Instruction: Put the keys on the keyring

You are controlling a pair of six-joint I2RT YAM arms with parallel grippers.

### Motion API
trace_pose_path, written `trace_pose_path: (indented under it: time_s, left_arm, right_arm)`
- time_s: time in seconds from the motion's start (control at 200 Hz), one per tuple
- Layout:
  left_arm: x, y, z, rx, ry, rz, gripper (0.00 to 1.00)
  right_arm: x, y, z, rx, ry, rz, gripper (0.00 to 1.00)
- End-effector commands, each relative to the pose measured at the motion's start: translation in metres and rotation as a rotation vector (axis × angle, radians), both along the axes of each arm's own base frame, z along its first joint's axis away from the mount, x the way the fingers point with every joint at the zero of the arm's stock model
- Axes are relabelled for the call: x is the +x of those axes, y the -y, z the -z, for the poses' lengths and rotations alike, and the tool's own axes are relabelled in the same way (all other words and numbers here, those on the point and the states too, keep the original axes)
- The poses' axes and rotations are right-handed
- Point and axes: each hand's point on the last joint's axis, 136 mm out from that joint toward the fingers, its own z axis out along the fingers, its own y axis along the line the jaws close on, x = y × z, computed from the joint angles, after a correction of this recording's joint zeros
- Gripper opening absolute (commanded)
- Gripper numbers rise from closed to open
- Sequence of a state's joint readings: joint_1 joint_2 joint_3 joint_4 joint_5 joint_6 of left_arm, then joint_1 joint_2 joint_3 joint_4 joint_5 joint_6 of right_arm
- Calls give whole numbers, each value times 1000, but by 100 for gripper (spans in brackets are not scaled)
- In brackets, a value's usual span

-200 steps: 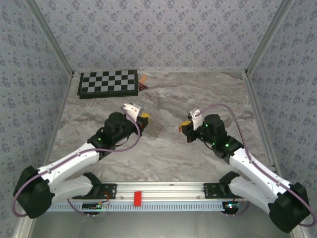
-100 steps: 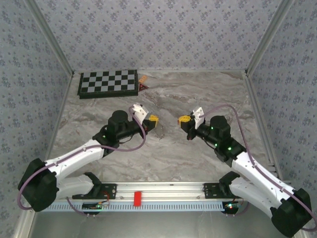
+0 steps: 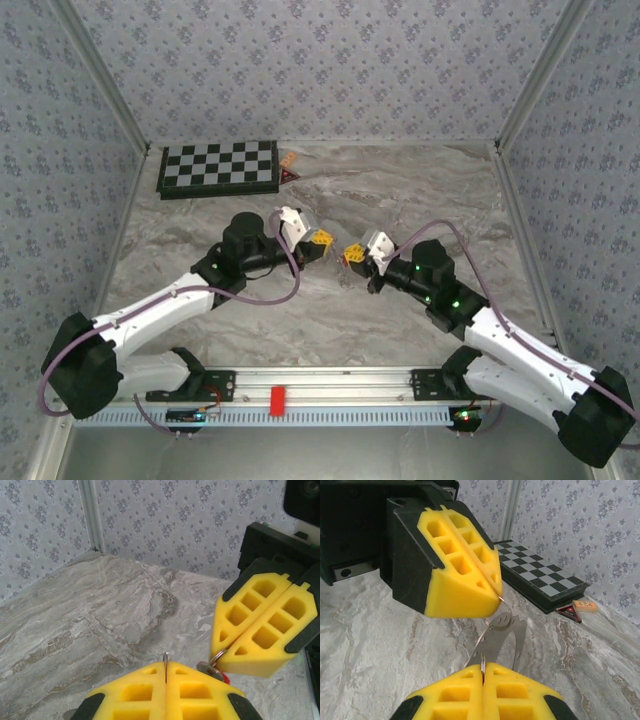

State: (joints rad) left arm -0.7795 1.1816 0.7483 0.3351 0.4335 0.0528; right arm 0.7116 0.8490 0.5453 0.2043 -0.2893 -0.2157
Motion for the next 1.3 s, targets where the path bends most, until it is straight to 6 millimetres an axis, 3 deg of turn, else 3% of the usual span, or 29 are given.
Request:
trace_pose_path:
  time_s: [0.0, 0.43, 0.595, 1.294]
  left_arm:
    - [-12, 0, -10, -15, 102, -8, 0]
    - [-26, -8, -12, -29, 184, -76, 0]
    - [-20, -11, -9, -17, 184, -112, 0]
    - [-33, -7, -7, -28, 152, -48, 0]
  right_arm:
    - [1, -5, -11, -30, 55, -31, 0]
    - [-4, -7, -4, -139, 20, -90, 0]
    - [-5, -6, -6, -163, 25, -92, 0]
    - [-9, -11, 0, -210, 37, -127, 0]
